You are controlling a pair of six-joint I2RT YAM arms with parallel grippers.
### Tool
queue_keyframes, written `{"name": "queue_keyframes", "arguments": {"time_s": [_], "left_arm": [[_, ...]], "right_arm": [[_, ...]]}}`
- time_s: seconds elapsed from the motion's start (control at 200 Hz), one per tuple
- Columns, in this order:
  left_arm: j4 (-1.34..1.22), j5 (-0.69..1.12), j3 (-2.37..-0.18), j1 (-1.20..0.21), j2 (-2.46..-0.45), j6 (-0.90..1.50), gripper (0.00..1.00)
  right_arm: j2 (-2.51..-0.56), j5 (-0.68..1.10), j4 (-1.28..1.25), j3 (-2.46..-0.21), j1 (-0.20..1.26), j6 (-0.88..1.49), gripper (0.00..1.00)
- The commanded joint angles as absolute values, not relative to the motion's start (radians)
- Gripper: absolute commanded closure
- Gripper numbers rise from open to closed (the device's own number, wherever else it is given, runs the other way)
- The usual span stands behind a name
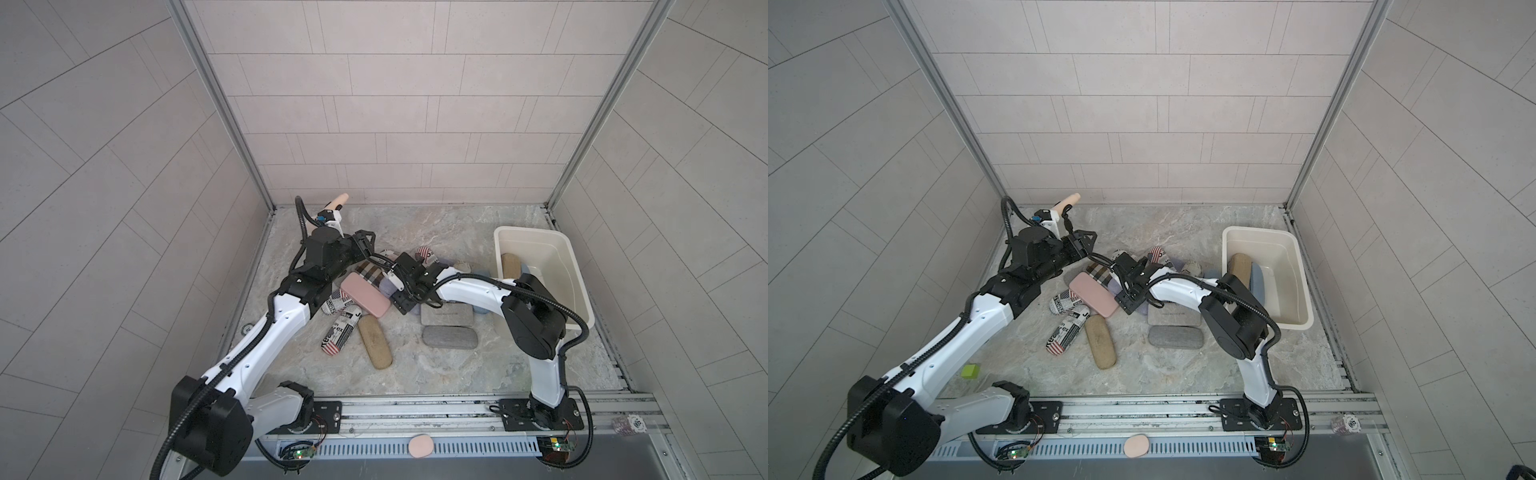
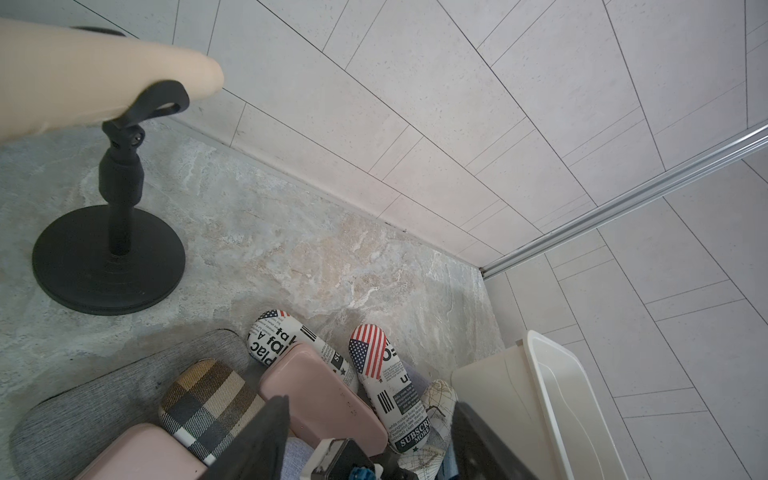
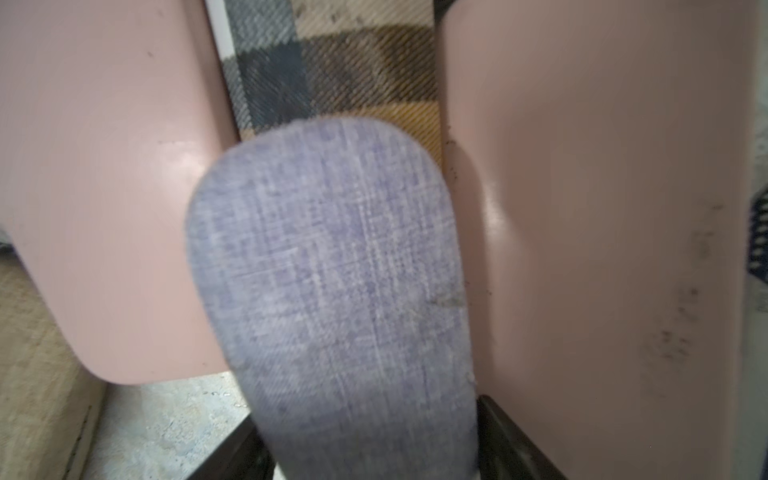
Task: Put the glasses cases into the storage boxes
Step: Pick up the glasses case at the center of the board.
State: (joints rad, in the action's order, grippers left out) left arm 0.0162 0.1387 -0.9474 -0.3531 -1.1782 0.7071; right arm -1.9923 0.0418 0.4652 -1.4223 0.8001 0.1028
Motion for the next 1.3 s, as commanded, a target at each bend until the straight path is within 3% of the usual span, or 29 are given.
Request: {"name": "queue_keyframes", "arguments": {"time_s": [0.0,0.29,1.296], "left_arm": [[-0.002,0.147,-0.940,-0.345,-1.186,0.719,0.32],[-0.007,0.156,-0.940,-0.341,-1.188,0.719,0.32],[-0.116,0.258,-0.921,-0.341,-1.176,0.719,0.31]], "right_arm": [[-2.013,0.060,0.466,-1.426,0.801,0.088,0.27],[-1.972,0.048,0.441,-1.386,0.806,0.104,0.39],[-1.596,0.021,0.466,-1.303,0.813,0.256,0.43]]}}
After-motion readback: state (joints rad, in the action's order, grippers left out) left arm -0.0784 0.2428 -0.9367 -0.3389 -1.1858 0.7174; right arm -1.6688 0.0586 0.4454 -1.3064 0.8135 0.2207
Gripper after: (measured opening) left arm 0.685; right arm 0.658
